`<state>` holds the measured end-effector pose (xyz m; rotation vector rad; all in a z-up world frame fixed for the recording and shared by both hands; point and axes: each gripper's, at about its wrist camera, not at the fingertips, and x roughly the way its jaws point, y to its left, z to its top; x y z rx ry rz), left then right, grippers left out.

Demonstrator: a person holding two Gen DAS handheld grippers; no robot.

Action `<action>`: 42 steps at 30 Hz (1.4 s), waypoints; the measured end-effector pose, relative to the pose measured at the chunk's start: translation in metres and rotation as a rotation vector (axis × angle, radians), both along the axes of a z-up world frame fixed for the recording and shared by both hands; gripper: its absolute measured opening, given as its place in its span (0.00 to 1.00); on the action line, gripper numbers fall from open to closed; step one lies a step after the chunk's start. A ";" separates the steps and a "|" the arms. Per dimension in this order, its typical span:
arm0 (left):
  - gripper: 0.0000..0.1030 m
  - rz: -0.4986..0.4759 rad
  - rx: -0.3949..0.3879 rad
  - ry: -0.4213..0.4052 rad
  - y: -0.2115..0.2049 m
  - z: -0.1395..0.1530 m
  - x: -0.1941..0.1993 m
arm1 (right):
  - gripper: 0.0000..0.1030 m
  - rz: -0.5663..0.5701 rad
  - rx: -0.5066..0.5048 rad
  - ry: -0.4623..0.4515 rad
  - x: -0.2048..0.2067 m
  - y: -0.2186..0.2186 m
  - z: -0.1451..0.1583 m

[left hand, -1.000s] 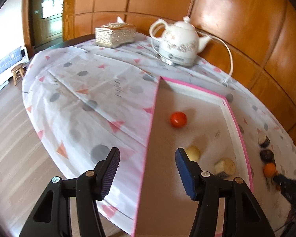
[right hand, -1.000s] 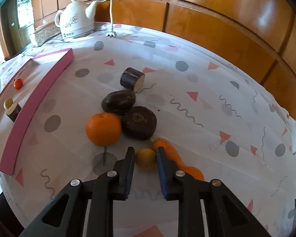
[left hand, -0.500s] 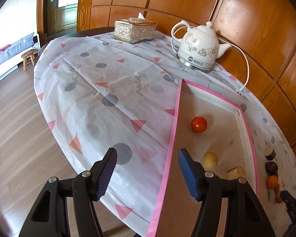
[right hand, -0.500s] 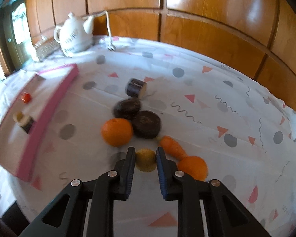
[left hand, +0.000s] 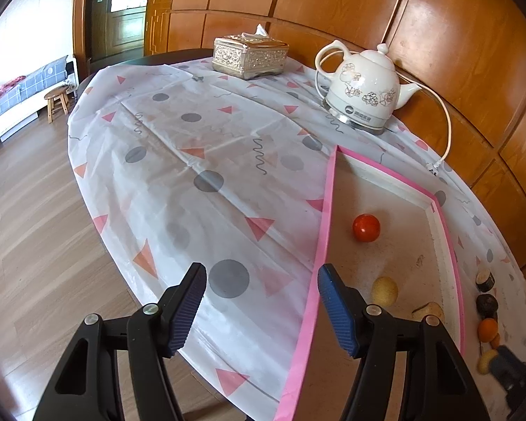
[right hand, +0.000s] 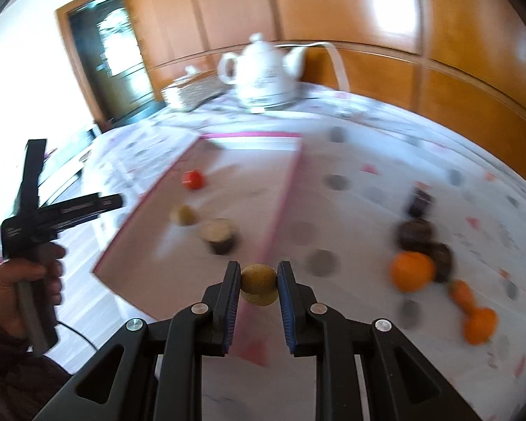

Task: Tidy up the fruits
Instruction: 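Carry the yellow fruit with the right gripper into the tray and release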

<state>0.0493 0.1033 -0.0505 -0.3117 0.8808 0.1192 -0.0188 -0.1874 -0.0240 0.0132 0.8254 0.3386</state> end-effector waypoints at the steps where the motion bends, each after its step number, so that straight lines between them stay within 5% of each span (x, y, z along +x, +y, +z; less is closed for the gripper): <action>1: 0.65 0.002 -0.002 0.001 0.001 0.000 0.000 | 0.21 0.017 -0.004 0.003 0.001 0.008 -0.001; 12: 0.65 -0.008 -0.004 0.006 -0.001 -0.004 0.000 | 0.22 0.114 -0.073 0.044 0.018 0.064 -0.026; 23: 0.65 -0.057 0.059 -0.055 -0.017 0.009 -0.005 | 0.29 0.048 -0.023 0.023 0.012 0.049 -0.020; 42: 0.65 -0.203 0.170 -0.160 -0.061 0.031 -0.021 | 0.29 -0.482 -0.053 -0.026 -0.039 -0.118 -0.017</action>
